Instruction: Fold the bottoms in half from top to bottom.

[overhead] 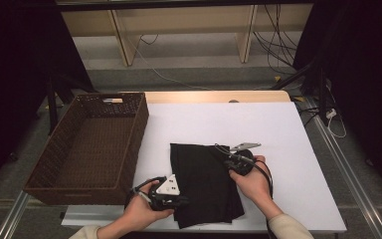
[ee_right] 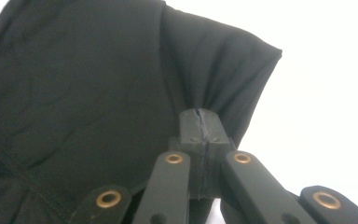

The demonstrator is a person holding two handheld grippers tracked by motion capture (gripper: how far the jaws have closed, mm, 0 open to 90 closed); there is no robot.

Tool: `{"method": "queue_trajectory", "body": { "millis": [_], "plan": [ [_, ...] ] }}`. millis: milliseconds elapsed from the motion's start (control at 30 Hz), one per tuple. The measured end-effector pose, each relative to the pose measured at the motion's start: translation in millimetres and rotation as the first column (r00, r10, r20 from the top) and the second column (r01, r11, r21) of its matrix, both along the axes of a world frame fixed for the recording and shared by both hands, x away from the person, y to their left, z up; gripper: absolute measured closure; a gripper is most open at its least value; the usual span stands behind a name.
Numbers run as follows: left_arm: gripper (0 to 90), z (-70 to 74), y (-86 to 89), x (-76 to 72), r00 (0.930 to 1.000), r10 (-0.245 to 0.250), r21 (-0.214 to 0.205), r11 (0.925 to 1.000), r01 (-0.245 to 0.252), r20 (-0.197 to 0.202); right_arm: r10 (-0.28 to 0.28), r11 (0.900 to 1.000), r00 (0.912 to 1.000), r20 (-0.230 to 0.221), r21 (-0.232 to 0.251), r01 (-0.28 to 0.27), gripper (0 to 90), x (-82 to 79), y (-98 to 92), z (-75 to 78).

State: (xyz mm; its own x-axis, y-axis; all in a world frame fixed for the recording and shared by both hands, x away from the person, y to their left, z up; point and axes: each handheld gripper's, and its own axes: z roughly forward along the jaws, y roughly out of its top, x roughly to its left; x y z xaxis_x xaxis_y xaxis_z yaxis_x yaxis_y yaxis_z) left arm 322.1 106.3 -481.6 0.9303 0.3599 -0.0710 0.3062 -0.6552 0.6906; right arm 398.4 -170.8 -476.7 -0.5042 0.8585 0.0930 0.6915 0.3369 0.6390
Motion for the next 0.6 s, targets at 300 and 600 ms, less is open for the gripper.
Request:
{"method": "queue_trajectory", "body": {
  "millis": [300, 600],
  "plan": [
    [79.1, 2.0, 1.4, -0.4, 0.9999, 0.008, -0.016, 0.9998, -0.008, 0.013, 0.016, 0.9998, 0.9998, 0.015, 0.008, -0.016, 84.8, -1.5, -1.3, 0.2],
    [72.8, 4.9, 3.9, -0.4, 0.9990, 0.019, -0.044, 0.9989, -0.017, 0.040, 0.041, 0.9983, 0.9956, 0.084, 0.038, -0.044, 61.6, -9.0, -8.8, 3.8]
  ]
}}
